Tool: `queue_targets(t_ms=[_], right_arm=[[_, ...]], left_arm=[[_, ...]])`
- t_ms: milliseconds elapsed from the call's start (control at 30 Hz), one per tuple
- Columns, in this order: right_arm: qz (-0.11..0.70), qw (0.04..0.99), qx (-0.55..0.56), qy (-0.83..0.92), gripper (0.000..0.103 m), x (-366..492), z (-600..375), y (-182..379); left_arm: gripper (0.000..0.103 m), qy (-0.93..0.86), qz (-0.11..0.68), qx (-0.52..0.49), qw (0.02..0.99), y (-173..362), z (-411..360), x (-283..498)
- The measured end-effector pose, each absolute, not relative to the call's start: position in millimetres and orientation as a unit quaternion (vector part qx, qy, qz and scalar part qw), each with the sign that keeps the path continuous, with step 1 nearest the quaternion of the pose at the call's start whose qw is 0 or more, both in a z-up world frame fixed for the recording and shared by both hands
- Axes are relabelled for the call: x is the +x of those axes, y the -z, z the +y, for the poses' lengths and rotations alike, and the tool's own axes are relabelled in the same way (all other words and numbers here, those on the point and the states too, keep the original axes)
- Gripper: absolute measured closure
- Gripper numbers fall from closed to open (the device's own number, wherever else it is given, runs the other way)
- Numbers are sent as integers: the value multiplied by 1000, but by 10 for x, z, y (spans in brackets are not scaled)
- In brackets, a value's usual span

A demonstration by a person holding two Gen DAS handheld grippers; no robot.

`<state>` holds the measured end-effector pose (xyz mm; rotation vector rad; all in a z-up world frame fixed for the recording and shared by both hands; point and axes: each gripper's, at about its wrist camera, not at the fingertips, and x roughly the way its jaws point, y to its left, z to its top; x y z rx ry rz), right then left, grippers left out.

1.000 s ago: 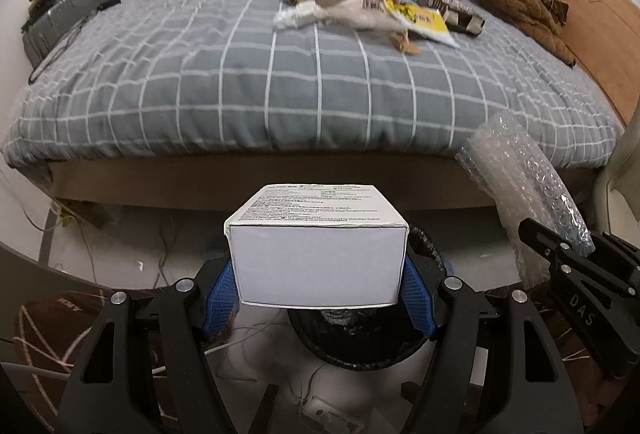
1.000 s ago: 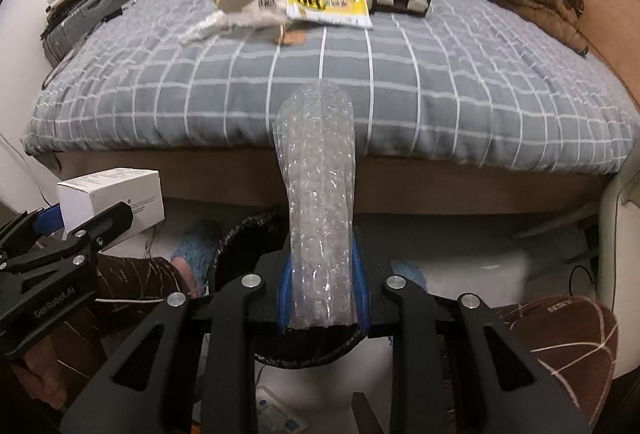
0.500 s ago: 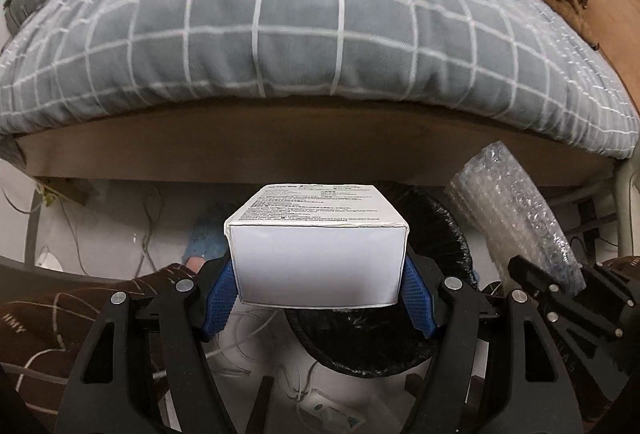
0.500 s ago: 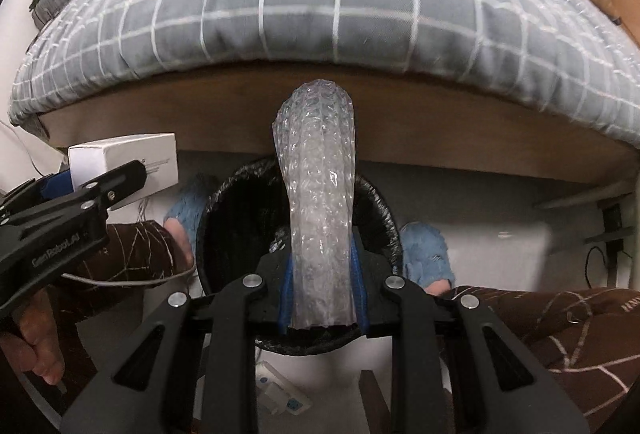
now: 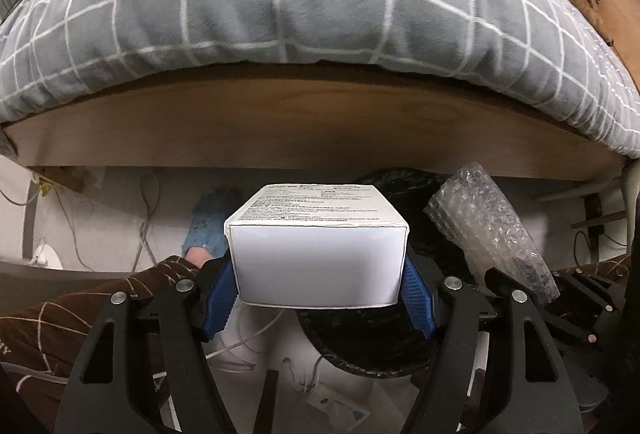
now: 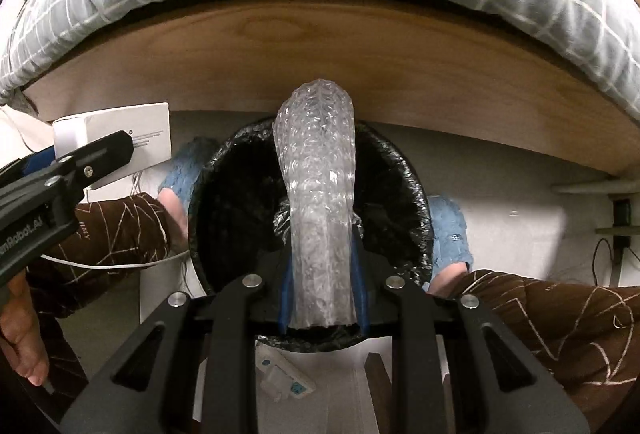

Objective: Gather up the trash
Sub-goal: 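Carry the white box and bubble-wrap sleeve with both grippers over the black bin, then open the right gripper over the bin while the left gripper releases the white box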

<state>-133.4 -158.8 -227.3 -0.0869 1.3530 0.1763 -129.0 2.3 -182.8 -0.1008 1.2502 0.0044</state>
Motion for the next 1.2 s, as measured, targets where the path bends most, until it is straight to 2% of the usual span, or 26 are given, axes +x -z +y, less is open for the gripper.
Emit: queue_targets(t_ms=[133,300,400,533,700,867,1200], right_arm=[[621,778,-48,-83,73,-1306,-1544,2298],[610,787,-46,-76,46,-1297,-1606,2264],[606,791,-45,-74,36,-1303,-1635,2229],[595,799,-52,-75,30,-1332,-1664,2151],[572,816,-68,-58,15,-1361,-1788,1997],[551,832,-60,-23,9,-1344,-2099,1824],[538,842,-11,39,8,-1305,-2699,1660]], left_arm=[[35,-10,592,-54,804,1887,45,-1285],[35,-2,593,-51,803,1911,-6,-1297],[35,0,593,-48,804,1900,-42,-1303],[35,2,593,-43,804,1895,-106,-1324],[35,10,591,-37,806,1901,-200,-1321],[35,26,588,-28,808,1865,-395,-1311],[35,55,587,-1,808,1825,-799,-1307]])
